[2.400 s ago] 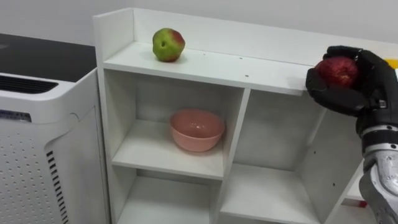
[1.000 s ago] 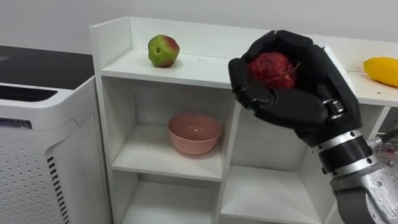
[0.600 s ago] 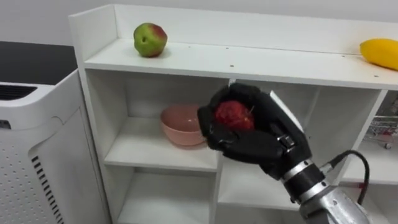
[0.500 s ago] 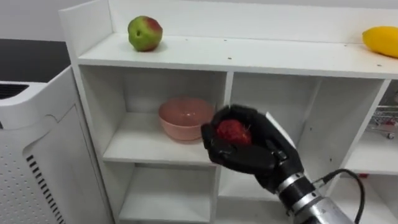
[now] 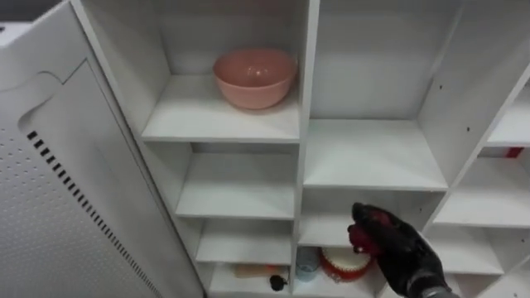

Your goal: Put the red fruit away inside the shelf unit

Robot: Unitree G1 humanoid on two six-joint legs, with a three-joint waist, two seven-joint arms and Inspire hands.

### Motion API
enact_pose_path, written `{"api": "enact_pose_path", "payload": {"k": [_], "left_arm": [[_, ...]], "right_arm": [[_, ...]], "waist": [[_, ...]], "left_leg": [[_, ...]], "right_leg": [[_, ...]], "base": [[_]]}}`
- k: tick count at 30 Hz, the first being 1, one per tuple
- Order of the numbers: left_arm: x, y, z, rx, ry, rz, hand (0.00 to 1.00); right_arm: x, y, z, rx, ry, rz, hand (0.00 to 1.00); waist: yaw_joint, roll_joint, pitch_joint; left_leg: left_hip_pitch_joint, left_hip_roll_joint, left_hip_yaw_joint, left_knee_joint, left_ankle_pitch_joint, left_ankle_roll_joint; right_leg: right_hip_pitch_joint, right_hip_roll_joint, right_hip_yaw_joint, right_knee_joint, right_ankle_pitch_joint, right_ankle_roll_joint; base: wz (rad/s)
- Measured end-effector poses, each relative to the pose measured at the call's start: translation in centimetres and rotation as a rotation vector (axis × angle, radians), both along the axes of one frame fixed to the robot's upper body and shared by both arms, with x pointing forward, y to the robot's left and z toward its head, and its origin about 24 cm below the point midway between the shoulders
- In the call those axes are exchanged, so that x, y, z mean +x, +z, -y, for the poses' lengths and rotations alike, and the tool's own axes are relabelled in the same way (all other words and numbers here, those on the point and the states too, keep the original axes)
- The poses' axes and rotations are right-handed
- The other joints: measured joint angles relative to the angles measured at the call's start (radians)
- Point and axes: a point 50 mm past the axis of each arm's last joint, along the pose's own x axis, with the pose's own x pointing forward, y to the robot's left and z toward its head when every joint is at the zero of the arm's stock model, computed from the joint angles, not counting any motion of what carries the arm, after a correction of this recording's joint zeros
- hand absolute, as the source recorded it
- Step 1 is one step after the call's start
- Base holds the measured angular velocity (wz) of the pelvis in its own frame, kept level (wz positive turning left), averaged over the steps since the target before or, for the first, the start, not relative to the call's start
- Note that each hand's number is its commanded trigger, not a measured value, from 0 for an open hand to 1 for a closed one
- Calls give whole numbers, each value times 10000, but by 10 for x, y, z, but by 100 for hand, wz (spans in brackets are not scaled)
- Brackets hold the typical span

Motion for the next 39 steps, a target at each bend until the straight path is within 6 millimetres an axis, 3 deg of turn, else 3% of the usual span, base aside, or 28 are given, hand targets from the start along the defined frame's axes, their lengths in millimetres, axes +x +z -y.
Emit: {"api": "enact_pose_path", "payload": {"k": [5, 11, 19, 24, 28, 37, 39], "left_arm": [[9, 2, 3, 24, -108, 264, 0], [31, 8, 17, 71, -991, 1055, 0], [41, 12, 30, -1, -1587, 1524, 0], [44, 13, 32, -172, -1235, 1717, 0], [44, 13, 32, -178, -1247, 1721, 0], [33, 12, 28, -278, -904, 1666, 0], [27, 11, 25, -239, -835, 1526, 0]], "right_arm": [[12, 17, 3, 2453, -947, 337, 100], [16, 15, 6, 4163, -1672, 143, 100], [16, 13, 16, 5676, -2344, 70, 100], [25, 31, 19, 6077, -2306, 543, 100], [32, 52, 33, 6452, -2675, 1301, 100], [39, 84, 50, 7056, -3360, 2327, 100], [39, 86, 52, 6996, -3418, 2354, 100]], "waist": [[165, 54, 3], [361, 164, -9], [576, 278, -39], [591, 313, -59], [695, 333, -72], [1081, 542, -191], [1054, 557, -201]], "left_leg": [[-1438, 75, -29, 1198, -179, -20], [-2457, 68, -31, 1744, -196, -10], [-3603, 25, 36, 2131, -184, 37], [-4081, -65, 23, 2324, -192, 43], [-4305, -230, -54, 2492, -199, 46], [-4510, -143, -54, 2718, -259, 84], [-4515, -208, -55, 2731, -262, 91]], "right_leg": [[-1311, -71, -38, 982, -124, -187], [-2305, -213, -75, 1504, -133, -225], [-3504, -453, -76, 2070, -161, -372], [-3997, -516, -72, 2308, -240, -403], [-4232, -640, -67, 2663, -447, -375], [-4302, -789, -308, 2853, -607, -405], [-4347, -985, -313, 3032, -732, -403]], "base": [[5], [2], [4], [6], [13], [7], [15]]}}
